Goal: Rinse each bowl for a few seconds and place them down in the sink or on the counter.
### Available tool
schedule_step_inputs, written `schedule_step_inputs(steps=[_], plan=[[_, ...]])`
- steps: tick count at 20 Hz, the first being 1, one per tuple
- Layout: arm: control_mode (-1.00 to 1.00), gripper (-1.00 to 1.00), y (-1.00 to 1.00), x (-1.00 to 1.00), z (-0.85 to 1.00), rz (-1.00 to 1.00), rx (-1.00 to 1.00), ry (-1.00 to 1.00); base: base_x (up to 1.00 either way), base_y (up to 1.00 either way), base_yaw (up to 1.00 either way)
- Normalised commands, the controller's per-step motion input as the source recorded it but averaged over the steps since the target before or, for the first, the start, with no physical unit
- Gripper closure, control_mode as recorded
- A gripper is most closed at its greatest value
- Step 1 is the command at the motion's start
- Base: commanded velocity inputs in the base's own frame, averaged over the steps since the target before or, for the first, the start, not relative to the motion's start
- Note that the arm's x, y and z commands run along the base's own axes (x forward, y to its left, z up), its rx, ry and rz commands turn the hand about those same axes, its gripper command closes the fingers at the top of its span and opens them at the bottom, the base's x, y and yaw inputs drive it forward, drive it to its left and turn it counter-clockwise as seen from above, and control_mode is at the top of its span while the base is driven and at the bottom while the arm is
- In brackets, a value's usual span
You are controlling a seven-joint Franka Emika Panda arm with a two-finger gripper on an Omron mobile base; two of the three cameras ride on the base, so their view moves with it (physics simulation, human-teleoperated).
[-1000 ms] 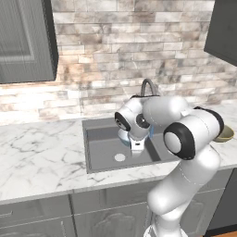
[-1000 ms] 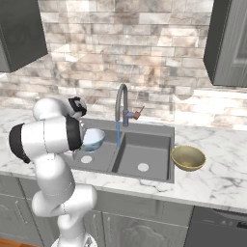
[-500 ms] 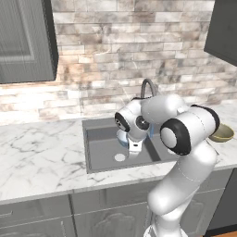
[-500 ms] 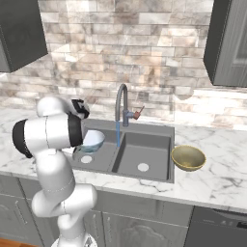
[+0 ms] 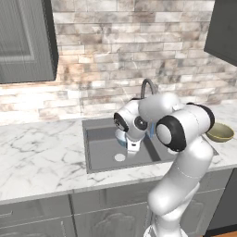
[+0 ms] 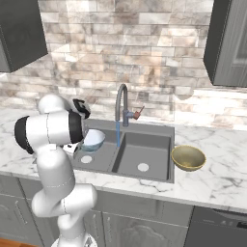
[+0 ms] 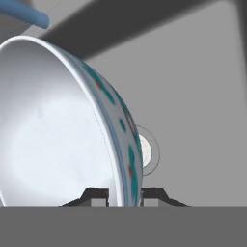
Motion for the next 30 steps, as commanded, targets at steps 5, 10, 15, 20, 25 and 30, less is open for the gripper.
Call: schedule_step_inputs(steps=[5,10,15,20,25,30], plan=[[-1.0,1.0,0.15,0.1,-0.14,-0.02,0.0,-0.02,0.0,0.0,0.0],[-1.0,1.0,0.14,0.06,-0.16,-0.02,0.0,0.0,0.0,0.0,0.0],[-1.0,1.0,0.15,0.07,-0.21,-0.03,0.0,0.0,0.0,0.0,0.0],[-1.0,1.0,0.13,0.11,-0.2,-0.04,0.0,0.0,0.0,0.0,0.0],[-1.0,1.0,0.11,0.14,-0.18,-0.03,0.0,-0.01,0.0,0.0,0.0],[-1.0,1.0,0.07,0.12,-0.25,-0.03,0.0,0.0,0.0,0.0,0.0]])
